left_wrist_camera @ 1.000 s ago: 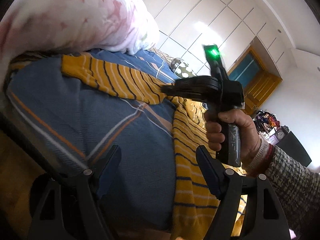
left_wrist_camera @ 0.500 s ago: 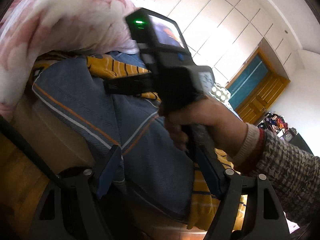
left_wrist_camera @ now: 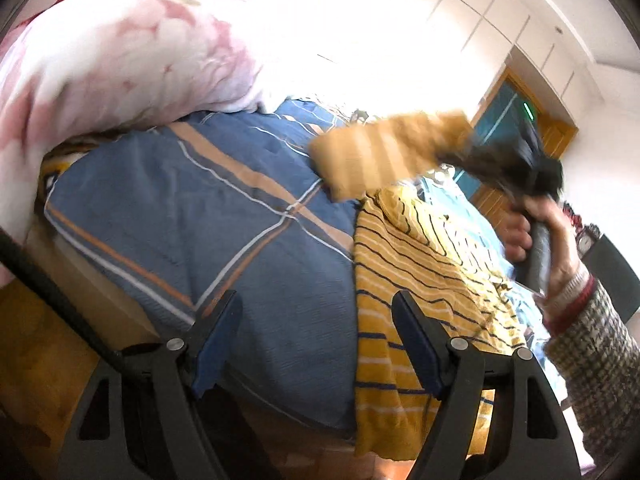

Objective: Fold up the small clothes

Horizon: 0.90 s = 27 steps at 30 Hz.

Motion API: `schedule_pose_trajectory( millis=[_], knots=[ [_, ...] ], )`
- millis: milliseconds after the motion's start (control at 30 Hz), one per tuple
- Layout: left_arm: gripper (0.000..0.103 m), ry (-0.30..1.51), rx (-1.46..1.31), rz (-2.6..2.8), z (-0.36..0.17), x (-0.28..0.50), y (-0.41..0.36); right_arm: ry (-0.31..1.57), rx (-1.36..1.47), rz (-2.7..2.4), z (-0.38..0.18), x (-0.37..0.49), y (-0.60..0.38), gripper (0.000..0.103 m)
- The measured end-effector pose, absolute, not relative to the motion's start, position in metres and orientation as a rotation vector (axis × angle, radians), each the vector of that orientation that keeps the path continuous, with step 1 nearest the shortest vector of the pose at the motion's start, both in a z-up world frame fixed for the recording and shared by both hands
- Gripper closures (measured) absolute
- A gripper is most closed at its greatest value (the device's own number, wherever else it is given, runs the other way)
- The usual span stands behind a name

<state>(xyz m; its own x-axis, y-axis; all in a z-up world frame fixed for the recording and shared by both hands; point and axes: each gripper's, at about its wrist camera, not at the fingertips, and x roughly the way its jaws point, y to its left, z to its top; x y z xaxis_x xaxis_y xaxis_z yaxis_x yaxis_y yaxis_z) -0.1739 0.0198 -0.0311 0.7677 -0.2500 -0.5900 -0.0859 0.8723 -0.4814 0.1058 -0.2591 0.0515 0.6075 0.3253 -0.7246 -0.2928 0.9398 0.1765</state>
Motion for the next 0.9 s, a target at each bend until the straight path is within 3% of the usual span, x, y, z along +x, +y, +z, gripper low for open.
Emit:
schedule_pose_trajectory(
  millis=[167,400,700,900],
  knots=[
    [0.027,0.747,-0.474,-0.116,-0.028,-0.156,0.002,0.948,0.291,0.058,0.007,0.110,-0.422,0.097],
    [0.027,0.813,-0.363,-0.154,-0.025,-0.122,-0.029,1.015,0.539,-0.026,-0.050,0.097,-0.528,0.094],
    [0.027,0.880,-0.338,-0.204,-0.016,-0.072,-0.048,0.900,0.435,-0.161,-0.020,0.060,-0.582,0.091],
    [0.027,0.907,-0.302,-0.256,-0.009,0.013,-0.069,0.855,0.363,-0.057,0.005,0.065,-0.573,0.089]
  ],
)
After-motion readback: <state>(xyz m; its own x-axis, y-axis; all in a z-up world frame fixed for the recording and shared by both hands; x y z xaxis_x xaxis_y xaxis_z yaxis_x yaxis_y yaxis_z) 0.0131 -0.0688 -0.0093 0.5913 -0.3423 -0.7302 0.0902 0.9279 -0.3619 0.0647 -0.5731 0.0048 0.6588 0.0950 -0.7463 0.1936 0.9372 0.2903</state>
